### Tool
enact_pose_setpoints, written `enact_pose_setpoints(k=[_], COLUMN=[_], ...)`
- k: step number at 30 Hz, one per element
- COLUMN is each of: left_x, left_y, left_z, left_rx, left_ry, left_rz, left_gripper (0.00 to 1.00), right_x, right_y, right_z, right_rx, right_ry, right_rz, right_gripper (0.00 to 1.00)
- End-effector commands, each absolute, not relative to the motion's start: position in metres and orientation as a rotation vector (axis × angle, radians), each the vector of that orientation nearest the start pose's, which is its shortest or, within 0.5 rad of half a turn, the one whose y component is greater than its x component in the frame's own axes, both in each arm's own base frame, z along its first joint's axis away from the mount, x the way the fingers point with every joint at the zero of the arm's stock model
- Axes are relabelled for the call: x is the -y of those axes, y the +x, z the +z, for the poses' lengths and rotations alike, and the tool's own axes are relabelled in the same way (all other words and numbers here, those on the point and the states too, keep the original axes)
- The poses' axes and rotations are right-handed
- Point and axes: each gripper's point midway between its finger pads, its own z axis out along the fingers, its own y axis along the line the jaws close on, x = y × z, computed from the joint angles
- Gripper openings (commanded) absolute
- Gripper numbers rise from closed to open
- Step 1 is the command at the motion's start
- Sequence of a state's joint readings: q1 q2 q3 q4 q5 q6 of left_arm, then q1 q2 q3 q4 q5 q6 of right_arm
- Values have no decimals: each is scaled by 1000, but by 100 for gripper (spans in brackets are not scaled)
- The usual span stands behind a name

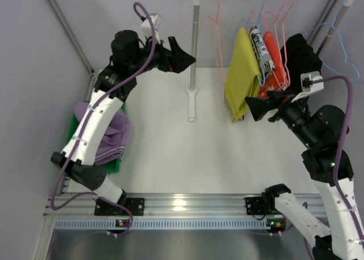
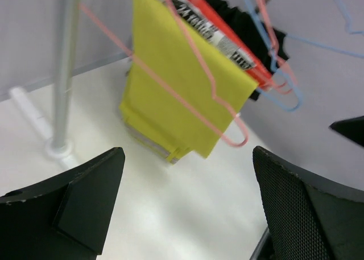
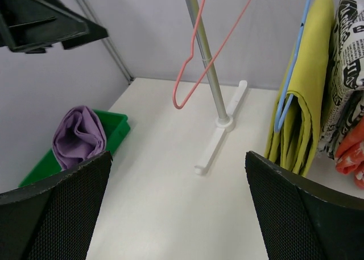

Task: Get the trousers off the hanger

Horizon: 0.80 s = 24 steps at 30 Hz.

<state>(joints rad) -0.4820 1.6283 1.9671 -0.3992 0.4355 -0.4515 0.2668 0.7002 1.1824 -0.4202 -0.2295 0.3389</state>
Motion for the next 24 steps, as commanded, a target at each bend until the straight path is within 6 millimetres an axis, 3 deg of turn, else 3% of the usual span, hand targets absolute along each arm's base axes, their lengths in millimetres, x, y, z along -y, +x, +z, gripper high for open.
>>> enact_pose_setpoints(k=[1,2,7,9,10,11,12,13,14,16,20,24], left_x=[231,213,115,85,75,67,63,60,58,54,41,42], left_y=[370,367,368,354,347,331,328,321,310,302,294,293], left_z=[412,408,336,336,314,327,331,316,326,326,318,325], left_rx=[-1868,-1873,-2126,-2108,-2145,-2083,-2038,-2051,-2004,-1995,-2008,-1981], left_ry=[410,435,267,221,212,195,176,208,209,192,141,140], left_rz=[-797,-721,-291,-164,-119,-95,-80,-64,-69,-68,-22,-32], left_gripper=[99,99,99,99,99,99,99,99,99,99,99,99], right_x=[-116,-116,-109,-106,-105,-103,-102,-102,-102,-100,-91,-84], right_y=[240,242,254,258,257,259,259,258,259,261,264,261], right_z=[404,401,368,355,352,342,338,333,323,312,318,326], right_rx=[-1623,-1643,-1724,-1752,-1755,-1775,-1783,-1798,-1821,-1845,-1811,-1790], right_ry=[-185,-197,-267,-269,-268,-257,-246,-234,-226,-196,-150,-121], right_rz=[586,575,464,438,434,424,424,431,429,427,416,407], right_gripper=[100,99,99,99,99,99,99,100,99,99,99,99])
